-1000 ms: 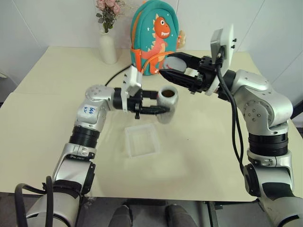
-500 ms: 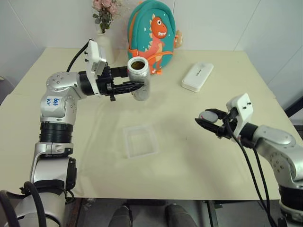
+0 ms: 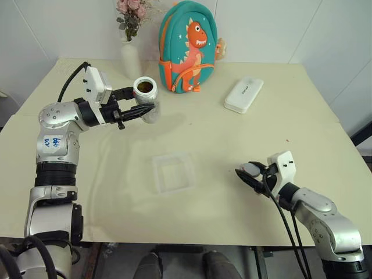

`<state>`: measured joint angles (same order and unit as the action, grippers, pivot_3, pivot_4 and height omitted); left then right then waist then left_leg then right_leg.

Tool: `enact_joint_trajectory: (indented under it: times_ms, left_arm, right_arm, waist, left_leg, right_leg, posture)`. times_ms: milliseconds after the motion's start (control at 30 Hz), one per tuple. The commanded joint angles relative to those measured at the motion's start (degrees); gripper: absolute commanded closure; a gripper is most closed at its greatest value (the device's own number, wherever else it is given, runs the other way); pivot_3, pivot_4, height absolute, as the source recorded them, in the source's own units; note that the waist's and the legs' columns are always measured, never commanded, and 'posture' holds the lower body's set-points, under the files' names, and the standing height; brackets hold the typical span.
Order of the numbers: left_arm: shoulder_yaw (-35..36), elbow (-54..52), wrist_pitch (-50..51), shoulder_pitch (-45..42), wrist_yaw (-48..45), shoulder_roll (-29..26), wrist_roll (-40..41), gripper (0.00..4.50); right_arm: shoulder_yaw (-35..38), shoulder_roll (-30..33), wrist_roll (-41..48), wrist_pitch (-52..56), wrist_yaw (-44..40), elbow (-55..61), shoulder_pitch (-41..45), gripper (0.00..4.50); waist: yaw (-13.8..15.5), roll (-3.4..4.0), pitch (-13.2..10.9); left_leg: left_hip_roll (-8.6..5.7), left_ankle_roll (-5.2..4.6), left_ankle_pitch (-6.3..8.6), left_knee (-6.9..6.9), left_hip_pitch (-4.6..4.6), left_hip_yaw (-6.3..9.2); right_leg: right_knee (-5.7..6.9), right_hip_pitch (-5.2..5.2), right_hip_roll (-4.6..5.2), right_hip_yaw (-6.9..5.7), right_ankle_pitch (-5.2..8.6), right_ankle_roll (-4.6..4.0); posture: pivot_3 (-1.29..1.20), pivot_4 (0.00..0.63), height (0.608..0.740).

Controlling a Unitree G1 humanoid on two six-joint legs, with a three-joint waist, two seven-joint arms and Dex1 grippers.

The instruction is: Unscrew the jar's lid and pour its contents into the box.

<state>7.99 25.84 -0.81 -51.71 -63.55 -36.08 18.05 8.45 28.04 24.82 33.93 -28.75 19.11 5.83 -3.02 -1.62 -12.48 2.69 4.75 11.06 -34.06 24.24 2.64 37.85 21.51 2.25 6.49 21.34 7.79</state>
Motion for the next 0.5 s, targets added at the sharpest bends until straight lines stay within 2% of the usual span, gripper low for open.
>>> enact_joint_trajectory:
  times_ms: [33, 67, 167, 300, 400, 500]
  left_arm:
    - [0.6, 0.1, -6.4, -0.2, 1.5, -0.9, -2.0, 2.53]
    - [0.5, 0.4, -7.8, -0.4, 1.9, -0.9, -2.5, 2.53]
    - [-0.1, 1.3, -11.6, -0.6, 2.3, -0.9, -4.1, 2.53]
    - [-4.0, 3.0, -28.2, -0.1, 4.6, -2.0, -12.9, 2.53]
    - [-6.7, 3.7, -37.6, 0.0, 6.3, -2.9, -17.8, 2.53]
    - [-8.4, 3.3, -43.4, 0.5, 6.6, -3.3, -18.7, 2.53]
  right_arm:
    - [0.8, 0.6, -1.3, -2.7, -0.1, 0.6, -0.3, 0.29]
    - [1.0, 0.9, -1.8, -2.8, 0.2, 0.5, -0.1, 0.02]
    - [2.0, 2.2, -1.4, -2.7, -1.1, 1.2, 0.1, 0.02]
    - [5.5, 7.8, 4.7, -3.7, -11.1, 8.0, -2.8, 0.02]
    - [7.7, 10.4, 8.0, -2.6, -13.6, 10.1, -3.6, 0.02]
    - [9.0, 12.1, 10.2, -1.6, -14.9, 10.6, -3.6, 0.02]
  waist:
    - [0.0, 0.00, 0.0]
    - [0.0, 0.00, 0.0]
    - [0.1, 0.00, 0.0]
    - [0.6, 0.00, 0.0]
    - [0.8, 0.00, 0.0]
    - [1.1, -0.02, 0.0]
  left_leg:
    - [0.00, 0.00, 0.00, 0.00, 0.00, 0.00]
    - [0.00, 0.00, 0.00, 0.00, 0.00, 0.00]
    - [0.00, 0.00, 0.00, -0.01, 0.00, 0.00]
    - [0.00, 0.00, 0.00, 0.01, 0.01, -0.01]
    - [0.00, 0.00, 0.00, 0.02, 0.01, -0.02]
    - [0.00, 0.00, 0.00, -0.03, -0.01, -0.02]
  right_leg:
    - [0.00, 0.00, 0.00, 0.00, 0.00, 0.00]
    - [0.01, 0.00, 0.00, 0.00, 0.00, 0.00]
    - [0.00, 0.00, 0.00, 0.00, 0.00, 0.00]
    - [-0.03, 0.00, 0.00, 0.00, 0.00, 0.00]
    - [-0.08, -0.02, -0.01, 0.01, 0.00, 0.01]
    - [-0.04, -0.04, -0.02, 0.00, -0.01, 0.02]
  posture:
    - [0.00, 0.150, 0.740]
    - [0.00, 0.150, 0.740]
    - [0.00, 0.150, 0.740]
    - [0.00, 0.150, 0.740]
    - [0.00, 0.150, 0.740]
    - [0.00, 0.150, 0.740]
